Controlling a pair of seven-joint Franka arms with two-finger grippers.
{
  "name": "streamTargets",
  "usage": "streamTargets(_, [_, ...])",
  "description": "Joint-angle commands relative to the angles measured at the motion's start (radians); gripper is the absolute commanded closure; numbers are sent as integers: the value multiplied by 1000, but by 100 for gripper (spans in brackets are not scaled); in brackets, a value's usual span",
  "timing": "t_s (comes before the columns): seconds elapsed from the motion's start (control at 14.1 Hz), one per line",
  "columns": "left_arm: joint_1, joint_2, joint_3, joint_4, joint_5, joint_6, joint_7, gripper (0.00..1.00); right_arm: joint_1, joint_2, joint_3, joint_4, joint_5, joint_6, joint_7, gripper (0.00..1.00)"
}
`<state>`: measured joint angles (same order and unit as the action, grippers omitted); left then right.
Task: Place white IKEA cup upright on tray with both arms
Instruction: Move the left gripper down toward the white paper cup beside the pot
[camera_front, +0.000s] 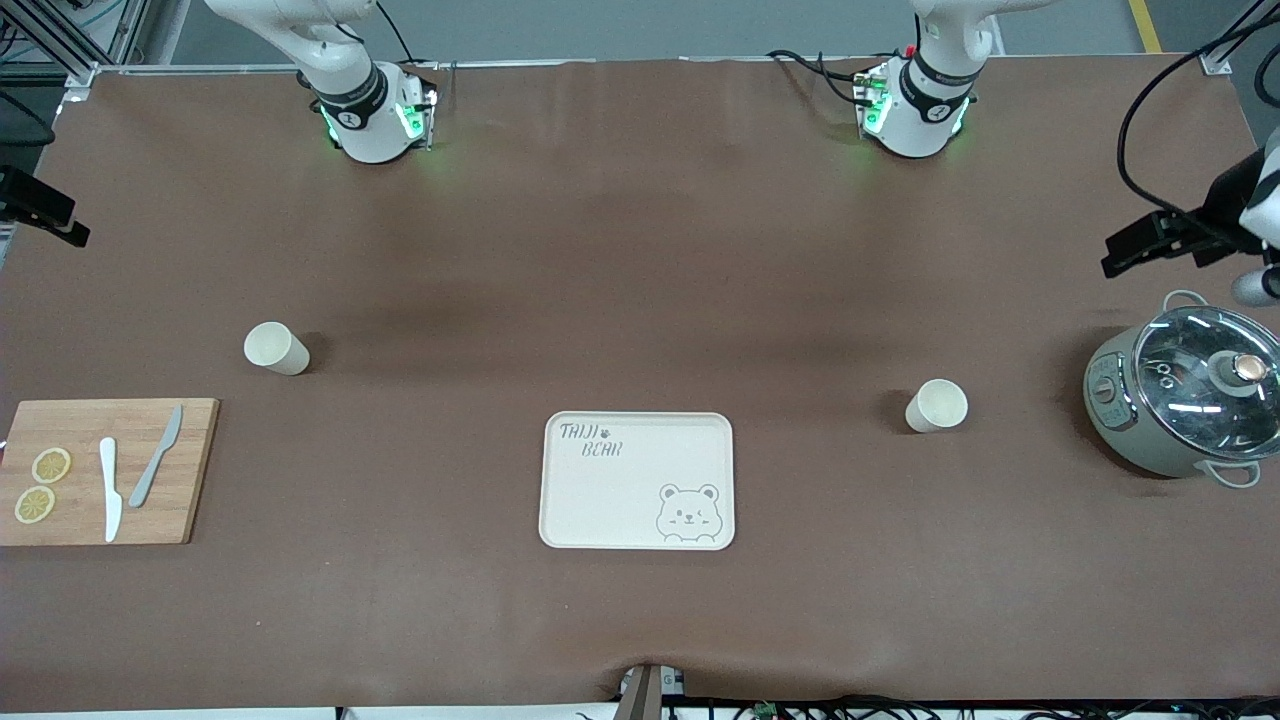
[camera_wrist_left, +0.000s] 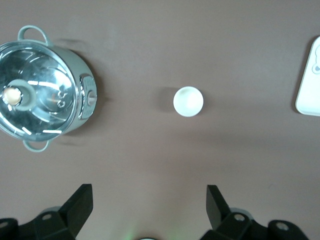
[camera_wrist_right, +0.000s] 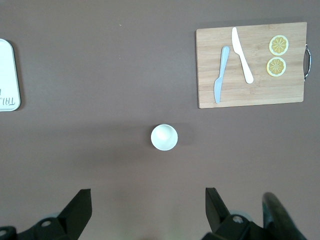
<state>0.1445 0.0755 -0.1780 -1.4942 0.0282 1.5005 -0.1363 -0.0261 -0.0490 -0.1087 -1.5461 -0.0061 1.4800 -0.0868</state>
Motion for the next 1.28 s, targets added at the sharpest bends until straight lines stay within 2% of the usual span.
streamTargets(0.0, [6, 59, -1, 17, -8, 18, 12, 0, -17, 8, 9, 18, 21, -9, 9, 0])
streamTargets(0.14, [1, 75, -1, -23, -7, 55, -2, 0, -18, 8, 9, 18, 21, -6, 9, 0])
streamTargets(0.28, [4, 78, -3, -107, -7, 146, -2, 0, -15, 8, 9, 18, 21, -6, 9, 0])
streamTargets(0.57, [6, 78, -3, -306, -7, 378, -2, 0, -14, 8, 9, 18, 35, -10, 9, 0])
streamTargets(0.78, [3, 78, -4, -476, -7, 603, -2, 0, -15, 8, 9, 18, 37, -12, 9, 0])
streamTargets(0.92, [1, 98, -6, -535, -7, 693, -2, 0, -23, 8, 9, 18, 37, -12, 9, 0])
streamTargets(1.07, [1, 131, -6, -566, -7, 756, -2, 10, -28, 8, 9, 18, 35, -10, 7, 0])
streamTargets(1.21, [3, 176, -6, -569, -7, 786, -2, 11, -32, 8, 9, 18, 35, -9, 7, 0])
